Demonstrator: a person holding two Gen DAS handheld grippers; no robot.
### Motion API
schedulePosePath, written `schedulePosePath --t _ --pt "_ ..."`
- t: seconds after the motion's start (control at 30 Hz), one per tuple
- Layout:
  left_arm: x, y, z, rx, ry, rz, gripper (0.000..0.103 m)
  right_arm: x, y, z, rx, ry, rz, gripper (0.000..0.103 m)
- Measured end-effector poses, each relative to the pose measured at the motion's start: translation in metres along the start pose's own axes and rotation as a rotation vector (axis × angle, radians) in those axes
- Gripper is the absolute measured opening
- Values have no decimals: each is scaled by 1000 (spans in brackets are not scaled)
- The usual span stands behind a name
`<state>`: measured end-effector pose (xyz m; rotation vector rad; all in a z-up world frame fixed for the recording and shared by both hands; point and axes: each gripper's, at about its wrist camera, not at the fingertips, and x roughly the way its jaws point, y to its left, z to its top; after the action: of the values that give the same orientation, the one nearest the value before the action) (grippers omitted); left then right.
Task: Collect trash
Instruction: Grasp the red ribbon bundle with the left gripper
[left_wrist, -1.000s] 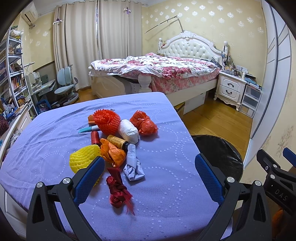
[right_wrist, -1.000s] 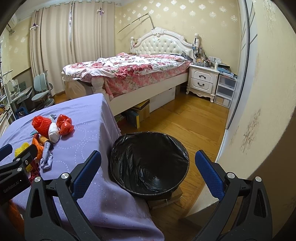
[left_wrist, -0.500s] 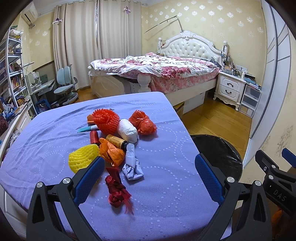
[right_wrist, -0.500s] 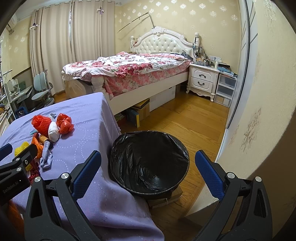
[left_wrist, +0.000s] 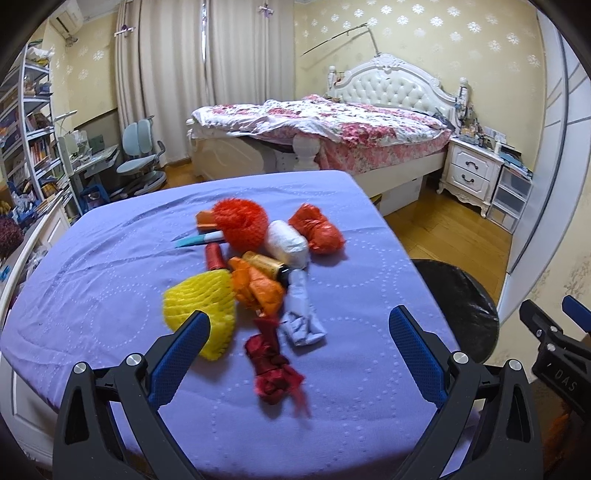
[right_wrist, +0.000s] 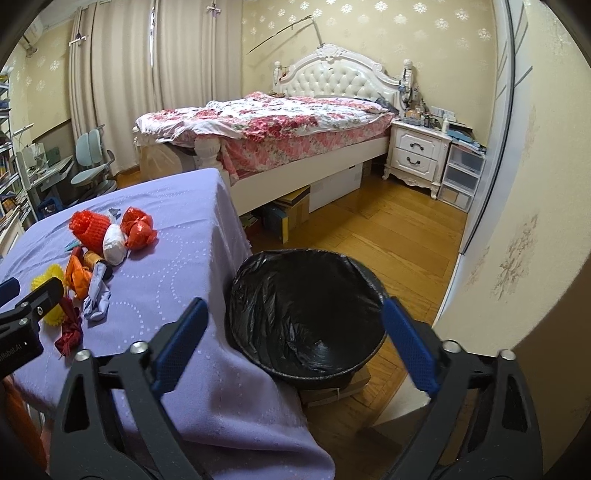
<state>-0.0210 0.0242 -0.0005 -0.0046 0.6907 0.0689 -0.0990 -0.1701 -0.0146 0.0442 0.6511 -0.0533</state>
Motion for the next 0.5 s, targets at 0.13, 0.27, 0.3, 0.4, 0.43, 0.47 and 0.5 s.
schedulePosePath --t 0.13,0.27,0.3,0.4,0.43,0.47,0.5 --pt "2 24 -5 -32 20 29 93 3 11 -2 -8 29 42 77" --pt "2 44 -11 -54 31 55 90 5 23 -2 -39 40 65 76" --pt "3 47 -12 -57 34 57 90 5 26 -3 -44 43 70 76" --pt "5 53 -16 -59 48 59 90 7 30 -3 -55 50 77 76" --pt "6 54 -17 -60 53 58 90 8 32 -5 -60 55 78 76" --pt "7 53 -18 -59 59 56 89 9 33 -5 -62 58 78 76" --pt "9 52 -18 -56 65 53 88 10 33 -5 -64 61 78 76"
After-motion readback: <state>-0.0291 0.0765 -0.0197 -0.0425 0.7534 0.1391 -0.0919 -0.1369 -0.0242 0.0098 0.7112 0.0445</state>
